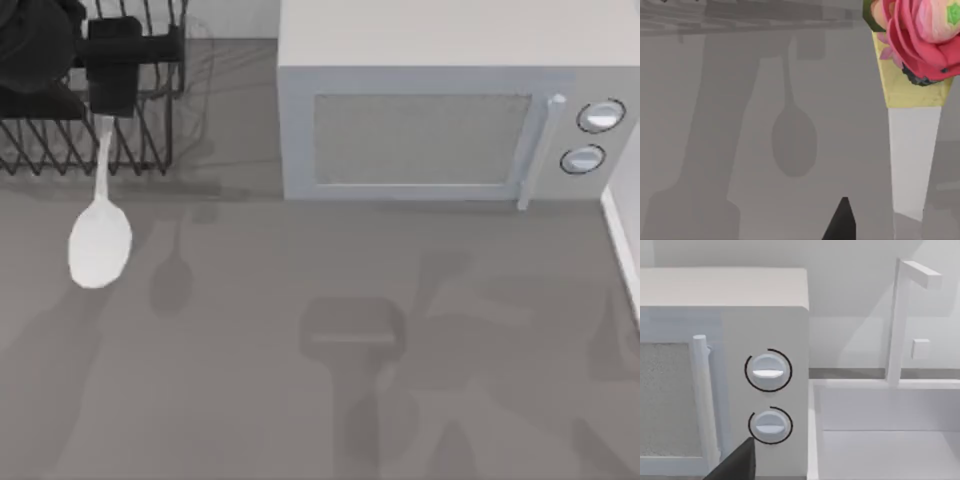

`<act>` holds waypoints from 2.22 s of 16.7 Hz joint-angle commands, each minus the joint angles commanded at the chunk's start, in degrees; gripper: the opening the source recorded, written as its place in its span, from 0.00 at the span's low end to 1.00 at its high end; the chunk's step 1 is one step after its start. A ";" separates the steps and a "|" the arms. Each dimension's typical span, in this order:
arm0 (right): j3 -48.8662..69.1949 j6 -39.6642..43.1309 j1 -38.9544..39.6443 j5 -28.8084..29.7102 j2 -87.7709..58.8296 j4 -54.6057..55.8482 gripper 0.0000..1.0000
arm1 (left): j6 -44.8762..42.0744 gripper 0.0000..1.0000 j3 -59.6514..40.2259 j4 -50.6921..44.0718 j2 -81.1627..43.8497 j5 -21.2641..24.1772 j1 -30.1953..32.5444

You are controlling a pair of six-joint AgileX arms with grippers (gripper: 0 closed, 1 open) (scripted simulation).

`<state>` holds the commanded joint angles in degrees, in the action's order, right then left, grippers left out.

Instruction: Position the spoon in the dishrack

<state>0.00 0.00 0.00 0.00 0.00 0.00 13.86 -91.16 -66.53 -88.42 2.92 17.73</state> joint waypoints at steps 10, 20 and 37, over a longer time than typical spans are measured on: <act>0.00 0.00 0.00 0.00 0.00 0.00 1.00 | -12.33 0.00 23.28 46.00 30.19 7.37 -23.28; 0.00 0.00 0.00 0.00 0.00 0.00 1.00 | -14.63 0.00 27.09 53.59 37.15 8.79 -27.90; 0.00 0.00 0.00 0.00 0.00 0.00 1.00 | -14.85 0.00 37.04 110.72 -9.60 3.58 -22.11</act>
<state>0.00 0.00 0.00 0.00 0.00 0.00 -0.99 -54.12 44.18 -98.02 6.50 -4.37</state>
